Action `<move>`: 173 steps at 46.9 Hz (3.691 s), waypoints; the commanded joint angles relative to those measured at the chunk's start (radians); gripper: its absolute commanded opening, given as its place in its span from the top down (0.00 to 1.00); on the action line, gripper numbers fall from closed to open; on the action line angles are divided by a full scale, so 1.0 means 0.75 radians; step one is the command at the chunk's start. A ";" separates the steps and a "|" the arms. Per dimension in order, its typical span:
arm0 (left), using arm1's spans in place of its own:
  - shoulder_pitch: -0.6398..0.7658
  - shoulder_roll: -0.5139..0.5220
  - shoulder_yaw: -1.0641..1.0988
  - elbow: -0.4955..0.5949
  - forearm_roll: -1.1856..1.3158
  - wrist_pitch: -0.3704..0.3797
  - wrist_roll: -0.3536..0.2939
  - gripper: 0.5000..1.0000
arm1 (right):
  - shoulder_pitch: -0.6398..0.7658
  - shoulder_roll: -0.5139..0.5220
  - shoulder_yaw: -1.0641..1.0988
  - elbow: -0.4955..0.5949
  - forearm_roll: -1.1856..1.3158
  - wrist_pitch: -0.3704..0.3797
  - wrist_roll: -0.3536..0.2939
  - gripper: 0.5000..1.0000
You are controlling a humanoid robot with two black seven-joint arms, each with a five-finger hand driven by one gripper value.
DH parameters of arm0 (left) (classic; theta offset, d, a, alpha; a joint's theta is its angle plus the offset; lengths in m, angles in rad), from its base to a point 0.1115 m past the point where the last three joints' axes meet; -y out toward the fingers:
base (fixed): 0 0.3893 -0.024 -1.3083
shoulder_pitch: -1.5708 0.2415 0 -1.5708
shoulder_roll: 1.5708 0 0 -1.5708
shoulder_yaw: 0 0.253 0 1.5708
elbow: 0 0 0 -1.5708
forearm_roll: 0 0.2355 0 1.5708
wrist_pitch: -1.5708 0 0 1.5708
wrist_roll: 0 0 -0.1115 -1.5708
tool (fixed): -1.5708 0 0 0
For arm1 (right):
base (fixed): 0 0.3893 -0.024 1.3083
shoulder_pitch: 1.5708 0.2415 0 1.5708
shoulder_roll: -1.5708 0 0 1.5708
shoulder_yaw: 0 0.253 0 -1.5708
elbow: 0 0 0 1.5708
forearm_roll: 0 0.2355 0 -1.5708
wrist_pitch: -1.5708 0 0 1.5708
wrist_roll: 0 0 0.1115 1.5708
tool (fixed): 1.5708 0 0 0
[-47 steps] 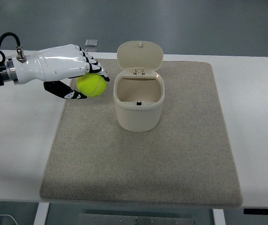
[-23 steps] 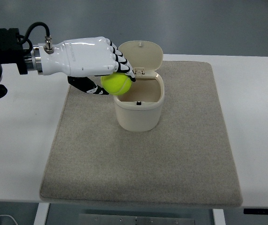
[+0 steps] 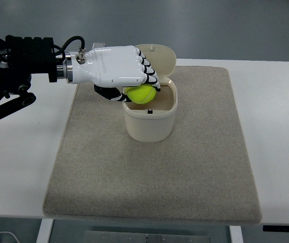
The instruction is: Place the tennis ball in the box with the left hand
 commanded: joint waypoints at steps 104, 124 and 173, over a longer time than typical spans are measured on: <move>0.292 0.280 0.083 0.403 -2.585 -0.341 0.010 0.02 | 0.000 0.000 0.000 0.000 -0.001 0.000 0.000 0.12; 0.341 0.210 0.073 0.562 -2.971 -0.469 0.245 0.01 | 0.000 0.000 0.000 0.000 -0.001 0.000 0.000 0.12; 0.372 0.165 0.067 0.544 -3.350 -0.476 0.382 0.01 | 0.002 0.000 0.014 0.059 0.001 0.106 0.010 0.12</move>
